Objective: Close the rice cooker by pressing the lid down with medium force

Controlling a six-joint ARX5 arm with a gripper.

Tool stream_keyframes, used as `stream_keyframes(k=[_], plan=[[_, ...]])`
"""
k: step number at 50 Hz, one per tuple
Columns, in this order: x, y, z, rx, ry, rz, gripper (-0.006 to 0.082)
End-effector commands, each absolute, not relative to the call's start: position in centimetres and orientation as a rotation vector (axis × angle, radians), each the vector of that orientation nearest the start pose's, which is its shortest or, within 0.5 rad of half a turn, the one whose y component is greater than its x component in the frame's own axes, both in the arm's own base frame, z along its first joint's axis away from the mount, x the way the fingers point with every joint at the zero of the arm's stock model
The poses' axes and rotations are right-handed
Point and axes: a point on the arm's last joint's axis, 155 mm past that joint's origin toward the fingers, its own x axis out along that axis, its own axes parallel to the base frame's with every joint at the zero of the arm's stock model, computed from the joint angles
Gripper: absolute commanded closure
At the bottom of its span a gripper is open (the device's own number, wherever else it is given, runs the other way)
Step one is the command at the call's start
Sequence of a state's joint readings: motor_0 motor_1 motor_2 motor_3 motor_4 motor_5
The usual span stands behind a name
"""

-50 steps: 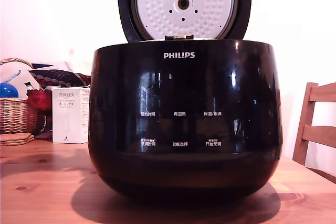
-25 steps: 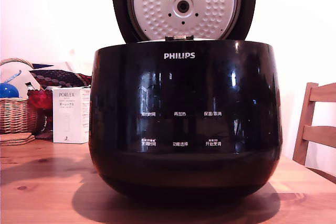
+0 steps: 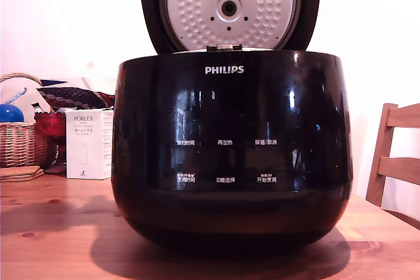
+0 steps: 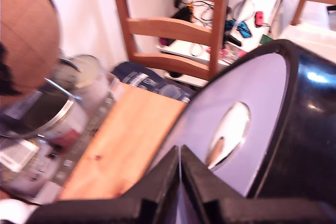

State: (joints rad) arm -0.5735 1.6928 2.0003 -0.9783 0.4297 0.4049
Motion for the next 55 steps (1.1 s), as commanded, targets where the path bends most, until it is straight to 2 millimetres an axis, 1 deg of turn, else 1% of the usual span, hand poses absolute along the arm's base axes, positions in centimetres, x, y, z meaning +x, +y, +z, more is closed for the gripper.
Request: stream_keyframes(k=[1, 9, 12, 13, 21, 32, 39, 43, 55], plan=[[33.2, -31.4, 33.0, 0.402, 0.538, -1.113, 0.0789], [32.6, -31.0, 32.5, 0.369, 0.552, -1.101, 0.0788], [32.3, -30.7, 32.7, 0.368, 0.536, -1.100, 0.0788], [32.2, -30.7, 32.8, 0.326, 0.556, -1.084, 0.0788], [30.9, -29.8, 33.0, 0.283, 0.554, -1.069, 0.0788], [29.9, -29.2, 33.5, 0.231, 0.532, -1.053, 0.0788], [29.5, -29.9, 32.7, 0.216, 0.548, -1.066, 0.0788], [29.7, -30.4, 32.7, 0.217, 0.531, -1.075, 0.0788], [29.9, -30.6, 32.4, 0.213, 0.535, -1.075, 0.0788]])
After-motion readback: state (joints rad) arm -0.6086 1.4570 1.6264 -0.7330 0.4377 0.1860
